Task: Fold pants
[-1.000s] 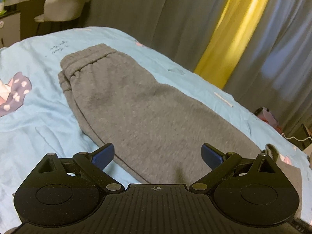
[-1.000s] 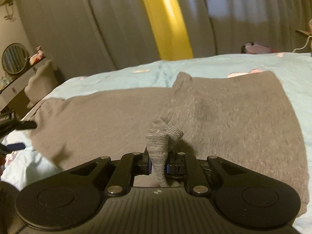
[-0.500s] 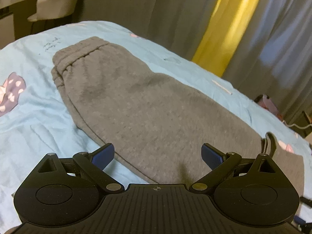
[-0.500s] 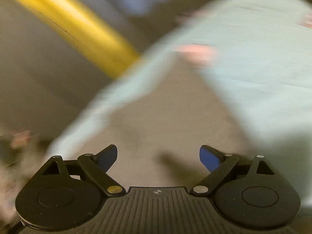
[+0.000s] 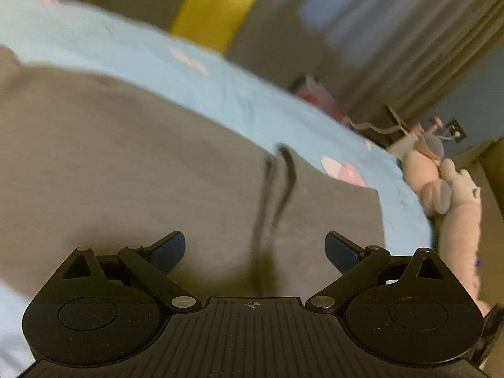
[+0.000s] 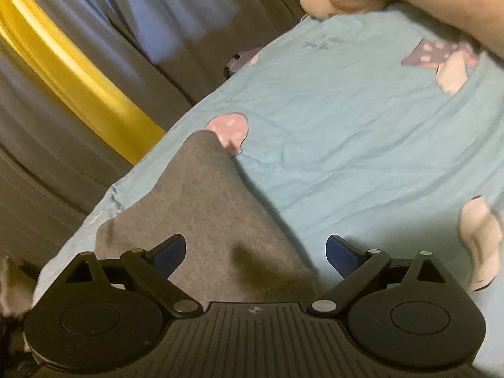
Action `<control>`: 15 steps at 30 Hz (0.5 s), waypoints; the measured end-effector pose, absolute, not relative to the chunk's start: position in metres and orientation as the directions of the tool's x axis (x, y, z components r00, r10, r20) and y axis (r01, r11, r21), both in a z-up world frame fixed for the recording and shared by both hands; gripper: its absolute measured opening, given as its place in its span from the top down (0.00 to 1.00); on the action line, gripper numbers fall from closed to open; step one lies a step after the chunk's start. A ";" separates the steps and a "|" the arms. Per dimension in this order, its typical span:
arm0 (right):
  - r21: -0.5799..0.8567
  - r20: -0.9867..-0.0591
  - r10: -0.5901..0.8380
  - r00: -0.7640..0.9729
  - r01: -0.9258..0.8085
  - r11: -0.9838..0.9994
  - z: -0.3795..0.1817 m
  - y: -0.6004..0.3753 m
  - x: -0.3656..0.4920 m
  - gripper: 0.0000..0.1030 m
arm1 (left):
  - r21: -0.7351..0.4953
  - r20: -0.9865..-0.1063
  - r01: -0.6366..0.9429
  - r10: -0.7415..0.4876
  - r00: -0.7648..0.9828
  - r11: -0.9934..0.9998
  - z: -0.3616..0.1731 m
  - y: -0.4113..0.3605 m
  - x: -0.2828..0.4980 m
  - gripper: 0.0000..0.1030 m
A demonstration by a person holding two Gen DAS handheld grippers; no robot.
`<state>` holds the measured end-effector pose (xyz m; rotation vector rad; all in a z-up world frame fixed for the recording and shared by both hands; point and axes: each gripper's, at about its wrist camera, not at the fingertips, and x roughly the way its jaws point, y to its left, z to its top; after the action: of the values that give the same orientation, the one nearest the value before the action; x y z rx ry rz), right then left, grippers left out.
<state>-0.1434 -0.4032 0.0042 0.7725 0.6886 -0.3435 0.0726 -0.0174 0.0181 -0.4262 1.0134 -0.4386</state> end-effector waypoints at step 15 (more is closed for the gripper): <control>0.624 -0.642 0.033 0.766 0.497 0.603 -0.021 -0.416 -0.129 0.07 | -0.657 -0.718 0.091 -0.658 0.229 0.749 -0.053 -0.071 0.133 0.50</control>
<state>-0.1288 -0.4155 -0.0212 0.8958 0.6617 -0.2927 0.1330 -0.0707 -0.0530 -0.5472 1.2436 -0.5515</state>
